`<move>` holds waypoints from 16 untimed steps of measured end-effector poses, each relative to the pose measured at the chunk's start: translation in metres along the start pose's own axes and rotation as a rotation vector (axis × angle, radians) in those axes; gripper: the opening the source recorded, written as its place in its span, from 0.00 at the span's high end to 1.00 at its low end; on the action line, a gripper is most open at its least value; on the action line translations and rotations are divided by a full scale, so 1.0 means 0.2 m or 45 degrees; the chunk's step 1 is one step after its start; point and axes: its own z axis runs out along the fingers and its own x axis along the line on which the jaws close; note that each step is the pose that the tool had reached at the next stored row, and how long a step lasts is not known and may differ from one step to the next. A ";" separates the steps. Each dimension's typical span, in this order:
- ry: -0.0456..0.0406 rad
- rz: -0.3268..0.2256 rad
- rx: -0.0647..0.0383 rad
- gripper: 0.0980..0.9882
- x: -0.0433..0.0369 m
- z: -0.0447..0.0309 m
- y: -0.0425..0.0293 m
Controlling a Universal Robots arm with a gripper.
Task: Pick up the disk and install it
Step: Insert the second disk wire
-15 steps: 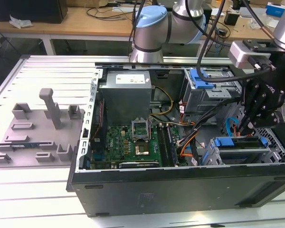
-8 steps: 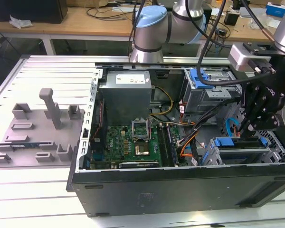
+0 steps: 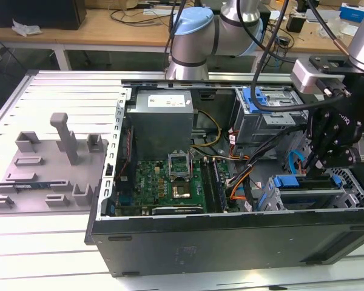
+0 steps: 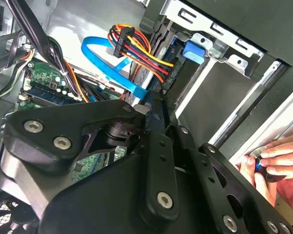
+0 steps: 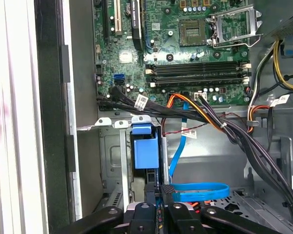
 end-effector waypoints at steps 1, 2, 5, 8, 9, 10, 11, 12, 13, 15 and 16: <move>0.000 0.000 0.000 0.93 0.000 0.001 0.000; 0.000 0.000 0.000 0.93 0.000 0.001 0.000; 0.000 0.000 0.000 0.93 0.000 0.001 0.000; 0.000 0.000 0.000 0.93 -0.001 0.006 -0.007; 0.000 0.000 0.000 0.93 -0.001 0.011 -0.008; 0.000 0.000 0.000 0.93 -0.001 0.012 -0.009; 0.000 0.000 -0.001 0.93 -0.001 0.014 -0.011; 0.000 0.000 -0.001 0.93 -0.002 0.016 -0.011; 0.000 0.000 -0.001 0.93 -0.002 0.018 -0.012; 0.000 0.000 -0.001 0.93 -0.002 0.022 -0.012; 0.000 0.000 -0.002 0.93 -0.002 0.027 -0.013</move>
